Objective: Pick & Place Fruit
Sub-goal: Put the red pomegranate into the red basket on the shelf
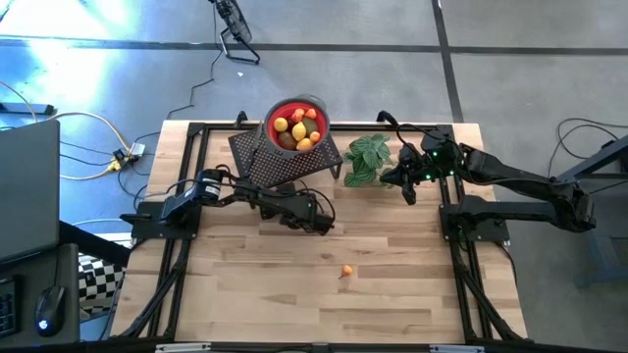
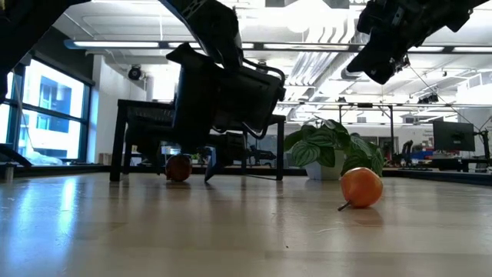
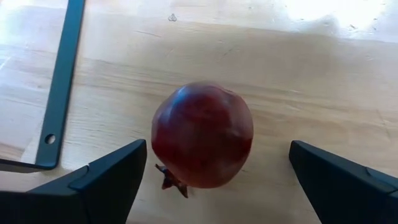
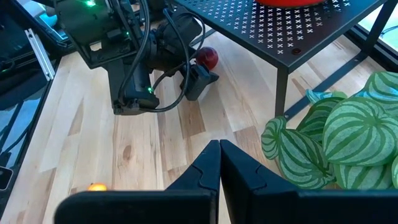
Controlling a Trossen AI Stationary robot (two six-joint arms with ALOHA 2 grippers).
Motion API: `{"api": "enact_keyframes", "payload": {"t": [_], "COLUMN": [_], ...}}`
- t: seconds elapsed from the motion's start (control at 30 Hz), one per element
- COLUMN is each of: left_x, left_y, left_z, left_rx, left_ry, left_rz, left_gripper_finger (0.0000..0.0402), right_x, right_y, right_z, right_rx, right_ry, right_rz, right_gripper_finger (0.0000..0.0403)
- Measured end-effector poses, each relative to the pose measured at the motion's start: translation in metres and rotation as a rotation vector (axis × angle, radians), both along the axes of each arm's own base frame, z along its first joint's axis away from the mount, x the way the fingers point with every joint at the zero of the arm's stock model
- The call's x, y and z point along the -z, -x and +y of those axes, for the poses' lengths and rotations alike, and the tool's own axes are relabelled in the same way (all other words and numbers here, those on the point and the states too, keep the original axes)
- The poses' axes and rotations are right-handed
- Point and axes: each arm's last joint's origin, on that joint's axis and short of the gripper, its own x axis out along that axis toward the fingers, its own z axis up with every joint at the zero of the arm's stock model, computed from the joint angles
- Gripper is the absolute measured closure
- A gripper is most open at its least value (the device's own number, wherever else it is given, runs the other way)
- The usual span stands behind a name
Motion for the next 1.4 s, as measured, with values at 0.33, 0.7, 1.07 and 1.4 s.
{"api": "enact_keyframes", "payload": {"t": [0.33, 0.7, 1.07, 1.4], "left_x": [0.0004, 0.0007, 0.0007, 0.0012], "left_y": [-0.0016, -0.0024, -0.0026, -0.0045], "left_z": [-0.0001, -0.0002, -0.0002, -0.0003], "left_rx": [0.000, -0.004, -0.004, -0.001], "left_ry": [-0.001, 0.001, 0.002, 0.004], "left_rz": [-0.018, -0.031, -0.033, -0.053], "left_gripper_finger": [0.0093, 0.0148, 0.0182, 0.0225], "right_x": [0.0000, 0.0000, 0.0000, 0.0000], "right_y": [0.0000, 0.0000, 0.0000, 0.0000], "right_z": [0.0001, 0.0000, 0.0001, 0.0001], "right_rx": [-0.001, -0.001, -0.001, -0.001], "right_ry": [0.000, -0.001, 0.000, 0.000], "right_rz": [0.000, 0.000, 0.000, 0.000], "right_gripper_finger": [0.0400, 0.0400, 0.0401, 0.0401]}}
